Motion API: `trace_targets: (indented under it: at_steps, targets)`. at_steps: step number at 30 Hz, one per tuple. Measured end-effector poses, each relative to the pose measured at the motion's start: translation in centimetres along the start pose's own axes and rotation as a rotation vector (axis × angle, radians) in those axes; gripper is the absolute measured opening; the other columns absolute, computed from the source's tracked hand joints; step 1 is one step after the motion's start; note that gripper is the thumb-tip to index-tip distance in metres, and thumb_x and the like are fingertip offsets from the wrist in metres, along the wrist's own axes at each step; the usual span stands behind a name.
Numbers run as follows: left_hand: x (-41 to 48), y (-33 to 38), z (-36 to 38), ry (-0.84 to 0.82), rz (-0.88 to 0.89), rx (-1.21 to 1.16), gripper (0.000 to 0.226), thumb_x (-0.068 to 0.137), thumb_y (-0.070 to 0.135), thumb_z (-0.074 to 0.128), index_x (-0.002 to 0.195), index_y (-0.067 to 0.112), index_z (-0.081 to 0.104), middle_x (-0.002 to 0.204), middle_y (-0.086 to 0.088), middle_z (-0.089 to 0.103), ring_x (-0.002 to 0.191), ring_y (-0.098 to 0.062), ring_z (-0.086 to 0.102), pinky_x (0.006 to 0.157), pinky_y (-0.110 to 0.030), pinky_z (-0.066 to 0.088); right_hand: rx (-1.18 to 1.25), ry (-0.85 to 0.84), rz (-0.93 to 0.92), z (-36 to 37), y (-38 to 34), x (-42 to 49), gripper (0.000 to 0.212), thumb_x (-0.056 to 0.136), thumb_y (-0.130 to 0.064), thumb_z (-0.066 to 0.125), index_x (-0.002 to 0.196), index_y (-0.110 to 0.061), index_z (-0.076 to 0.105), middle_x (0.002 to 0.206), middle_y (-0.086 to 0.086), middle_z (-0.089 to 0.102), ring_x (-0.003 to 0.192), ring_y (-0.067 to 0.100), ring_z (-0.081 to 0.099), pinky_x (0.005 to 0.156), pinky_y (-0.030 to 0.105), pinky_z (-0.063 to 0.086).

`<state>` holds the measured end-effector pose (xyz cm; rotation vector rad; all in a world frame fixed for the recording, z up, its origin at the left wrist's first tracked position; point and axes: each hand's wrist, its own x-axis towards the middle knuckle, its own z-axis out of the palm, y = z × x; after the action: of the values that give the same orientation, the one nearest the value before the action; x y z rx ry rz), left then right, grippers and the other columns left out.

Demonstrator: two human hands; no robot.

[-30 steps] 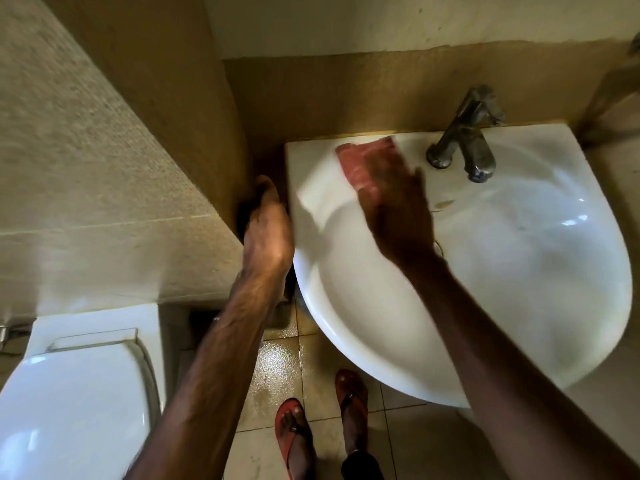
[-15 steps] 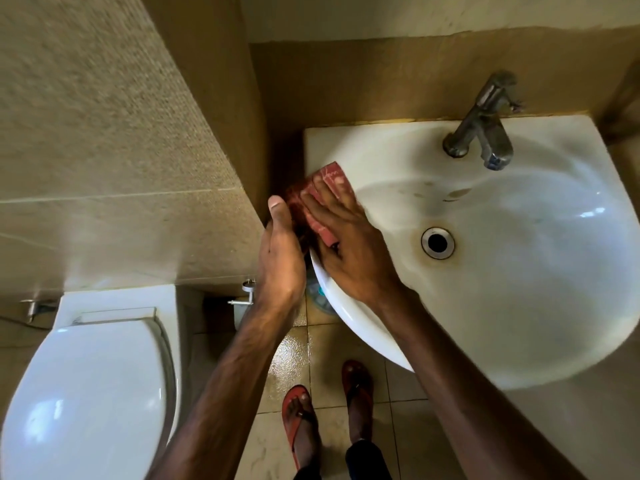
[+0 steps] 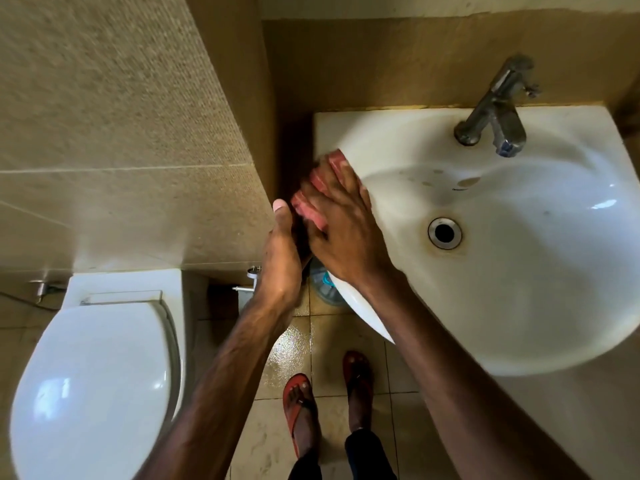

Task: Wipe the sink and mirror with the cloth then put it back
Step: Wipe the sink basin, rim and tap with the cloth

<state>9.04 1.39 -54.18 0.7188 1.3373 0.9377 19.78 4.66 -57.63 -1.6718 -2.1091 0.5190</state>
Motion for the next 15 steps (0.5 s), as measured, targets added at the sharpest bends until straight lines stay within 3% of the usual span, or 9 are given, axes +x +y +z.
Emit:
trace_targets:
  at_steps: [3,6,10,13,15]
  targets:
    - [-0.1,-0.1,-0.6,0.02,-0.04,-0.031,0.06,0.103,0.057,0.014,0.117,0.03,0.065,0.11,0.011,0.074,0.11,0.0,0.066,0.099,-0.026,0.049,-0.057,0.033,-0.018,0.7,-0.2,1.3,0.047,0.09,-0.026,0.057,0.136,-0.021,0.064,0.167,0.007,0.032,0.16,0.027,0.01,0.128,0.05,0.016]
    - [0.0,0.3,-1.1,0.03,-0.09,-0.071,0.067,0.102,0.06,0.014,0.129,0.021,0.062,0.12,0.002,0.071,0.117,-0.011,0.065,0.108,-0.038,0.046,0.054,0.032,-0.046,0.5,0.0,-1.5,0.053,0.096,-0.023,0.059,0.148,-0.021,0.054,0.17,0.005,0.024,0.16,0.025,0.005,0.127,0.051,0.023]
    - [-0.2,0.1,-1.4,0.037,-0.095,-0.041,0.065,0.102,0.06,0.014,0.106,0.023,0.068,0.102,0.003,0.076,0.1,-0.011,0.072,0.092,-0.034,0.055,0.167,-0.066,-0.032,-0.6,0.1,-6.5,0.059,0.103,-0.026,0.053,0.159,-0.028,0.035,0.173,-0.003,0.008,0.161,0.021,0.0,0.118,0.048,0.042]
    - [-0.1,-0.1,-1.4,0.066,-0.1,-0.002,0.069,0.101,0.061,0.015,0.121,0.018,0.065,0.113,0.003,0.073,0.102,-0.008,0.069,0.088,-0.031,0.053,0.161,-0.117,-0.02,-2.1,0.3,-9.3,0.064,0.1,-0.029,0.05,0.16,-0.035,0.03,0.173,-0.009,0.007,0.159,0.021,0.017,0.111,0.044,0.051]
    - [0.1,-0.1,-1.2,0.063,-0.07,0.047,0.067,0.103,0.057,0.015,0.116,0.019,0.068,0.102,0.011,0.074,0.094,0.001,0.07,0.08,-0.021,0.052,0.131,-0.14,-0.007,-2.7,0.7,-10.6,0.068,0.1,-0.026,0.054,0.16,-0.04,0.027,0.172,-0.011,0.01,0.155,0.021,0.03,0.105,0.043,0.056]
